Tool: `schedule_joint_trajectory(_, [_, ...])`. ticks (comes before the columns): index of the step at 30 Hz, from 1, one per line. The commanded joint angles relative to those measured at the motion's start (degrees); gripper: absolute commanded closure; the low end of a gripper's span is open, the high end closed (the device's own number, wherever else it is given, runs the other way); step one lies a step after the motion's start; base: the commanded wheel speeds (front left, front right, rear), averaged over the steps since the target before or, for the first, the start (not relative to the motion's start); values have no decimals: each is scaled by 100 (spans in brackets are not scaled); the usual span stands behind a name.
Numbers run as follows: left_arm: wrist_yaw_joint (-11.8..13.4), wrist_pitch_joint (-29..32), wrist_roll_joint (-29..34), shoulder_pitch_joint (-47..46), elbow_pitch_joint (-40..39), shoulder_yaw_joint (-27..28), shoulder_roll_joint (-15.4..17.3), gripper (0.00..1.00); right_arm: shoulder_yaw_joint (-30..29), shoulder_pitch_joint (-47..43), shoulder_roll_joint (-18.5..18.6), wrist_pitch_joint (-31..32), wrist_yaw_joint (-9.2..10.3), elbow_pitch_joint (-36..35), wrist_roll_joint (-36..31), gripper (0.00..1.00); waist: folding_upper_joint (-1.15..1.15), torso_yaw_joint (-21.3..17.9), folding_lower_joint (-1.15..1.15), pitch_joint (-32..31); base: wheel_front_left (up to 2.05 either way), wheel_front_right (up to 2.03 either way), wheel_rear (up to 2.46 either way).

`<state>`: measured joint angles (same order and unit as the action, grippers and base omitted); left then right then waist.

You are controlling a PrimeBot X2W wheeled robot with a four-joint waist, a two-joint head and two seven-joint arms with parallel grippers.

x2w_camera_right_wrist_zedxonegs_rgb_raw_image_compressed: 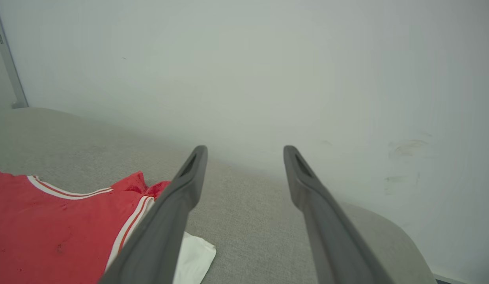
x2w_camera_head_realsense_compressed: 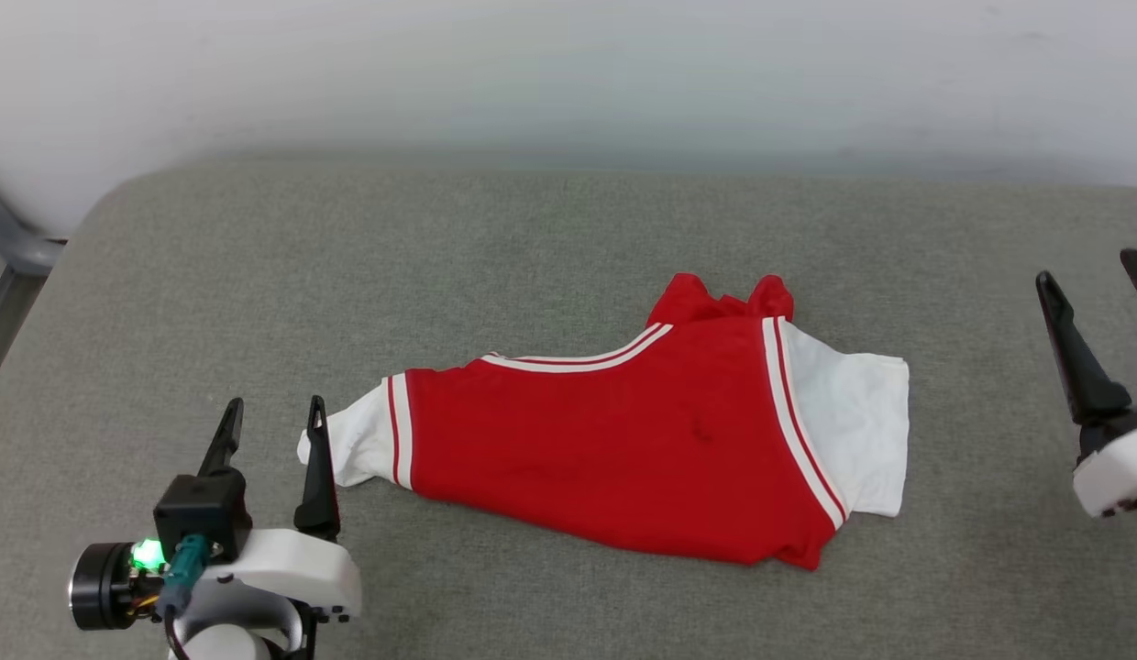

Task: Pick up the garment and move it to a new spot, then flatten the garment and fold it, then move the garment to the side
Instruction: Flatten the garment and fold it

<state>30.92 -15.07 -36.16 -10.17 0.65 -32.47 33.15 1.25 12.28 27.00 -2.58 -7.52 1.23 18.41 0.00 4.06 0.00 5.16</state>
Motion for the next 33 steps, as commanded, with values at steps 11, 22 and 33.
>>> schedule_joint_trajectory(11, [-312, -13, 1328, 375, -361, 771, -961, 0, 1878, 1261, 1540, 2716, 6, 582, 1650, 0, 0, 359, 0, 575, 0, 0, 0])
schedule_joint_trajectory(22, [-937, -14, 2079, 183, -235, 1287, -1794, 0, 2973, 2495, 1698, 4119, 6, 1693, 2349, 0, 0, 658, 0, 1228, 0, 0, 0])
schedule_joint_trajectory(33, [-1421, -14, 2542, 173, -50, 1783, -2280, 0, 4064, 2539, 1365, 3754, -5, 2660, 2650, 27, 0, 664, 0, 1396, 0, 0, 0])
